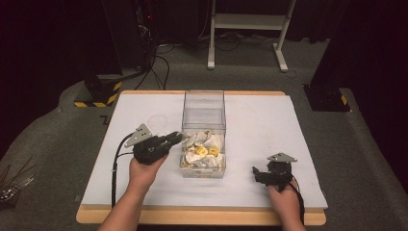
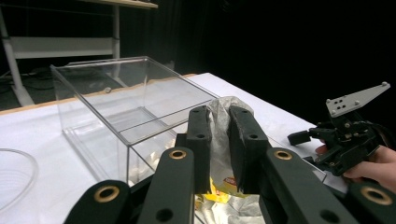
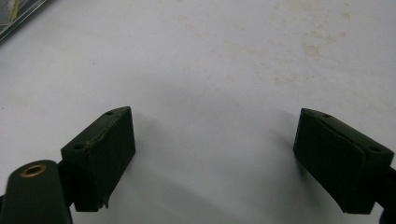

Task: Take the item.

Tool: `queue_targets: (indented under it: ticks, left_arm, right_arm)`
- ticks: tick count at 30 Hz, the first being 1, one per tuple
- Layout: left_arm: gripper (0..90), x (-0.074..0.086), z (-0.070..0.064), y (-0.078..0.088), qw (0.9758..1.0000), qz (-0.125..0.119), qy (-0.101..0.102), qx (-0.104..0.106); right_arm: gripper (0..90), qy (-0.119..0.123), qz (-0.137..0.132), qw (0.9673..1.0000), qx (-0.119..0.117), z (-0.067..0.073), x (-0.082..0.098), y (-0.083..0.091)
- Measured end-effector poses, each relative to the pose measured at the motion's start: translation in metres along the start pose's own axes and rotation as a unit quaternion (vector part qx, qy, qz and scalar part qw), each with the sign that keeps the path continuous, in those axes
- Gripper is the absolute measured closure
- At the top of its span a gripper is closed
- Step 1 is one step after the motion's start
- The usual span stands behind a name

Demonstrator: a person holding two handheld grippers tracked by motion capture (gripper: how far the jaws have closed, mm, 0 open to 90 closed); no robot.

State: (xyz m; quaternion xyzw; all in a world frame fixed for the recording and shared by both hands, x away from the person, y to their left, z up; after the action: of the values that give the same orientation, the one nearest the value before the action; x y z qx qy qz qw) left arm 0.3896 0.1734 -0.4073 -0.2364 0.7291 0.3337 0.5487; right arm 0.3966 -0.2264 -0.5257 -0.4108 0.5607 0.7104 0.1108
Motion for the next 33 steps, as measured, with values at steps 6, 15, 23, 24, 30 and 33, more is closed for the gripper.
queue_targets:
  ticks: [6,15,23,24,30,33]
  left_arm:
    - [79.2,-0.001,0.005,0.004,1.0,-0.005,0.003,-0.006]
    - [79.2,0.0,0.011,0.01,0.9998,-0.003,0.001,-0.018]
    - [79.2,0.002,0.02,0.015,0.9995,0.002,-0.004,-0.033]
    - [79.2,0.002,0.021,0.015,0.9994,0.003,-0.003,-0.035]
    - [79.2,0.004,0.031,0.018,0.9987,0.01,-0.006,-0.049]
    - [79.2,0.005,0.035,0.018,0.9983,0.01,-0.005,-0.056]
  right_arm:
    - [12.8,0.0,0.0,1.0,0.0,0.0,0.0,0.0]
    - [12.8,0.0,0.0,1.0,0.0,0.0,0.0,0.0]
    - [12.8,0.0,0.0,1.0,0.0,0.0,0.0,0.0]
    - [12.8,0.0,0.0,1.0,0.0,0.0,0.0,0.0]
    - [12.8,0.0,0.0,1.0,-0.001,0.0,0.0,0.0]
    - [12.8,-0.001,0.0,1.0,-0.001,0.0,0.0,0.0]
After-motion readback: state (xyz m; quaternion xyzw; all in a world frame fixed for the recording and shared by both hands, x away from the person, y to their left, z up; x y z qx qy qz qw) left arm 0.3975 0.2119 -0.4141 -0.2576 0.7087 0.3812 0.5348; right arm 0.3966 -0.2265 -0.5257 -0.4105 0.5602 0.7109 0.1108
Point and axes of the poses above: each handheld gripper's, and its own axes: y roughly backward along the jaws, x roughly out of its underside, z roughly to its left, the point moved 3 cm from there along -y, roughly forward along the jaws, and after that the axes turned 5 degrees about -x, right-handed, at the moved point
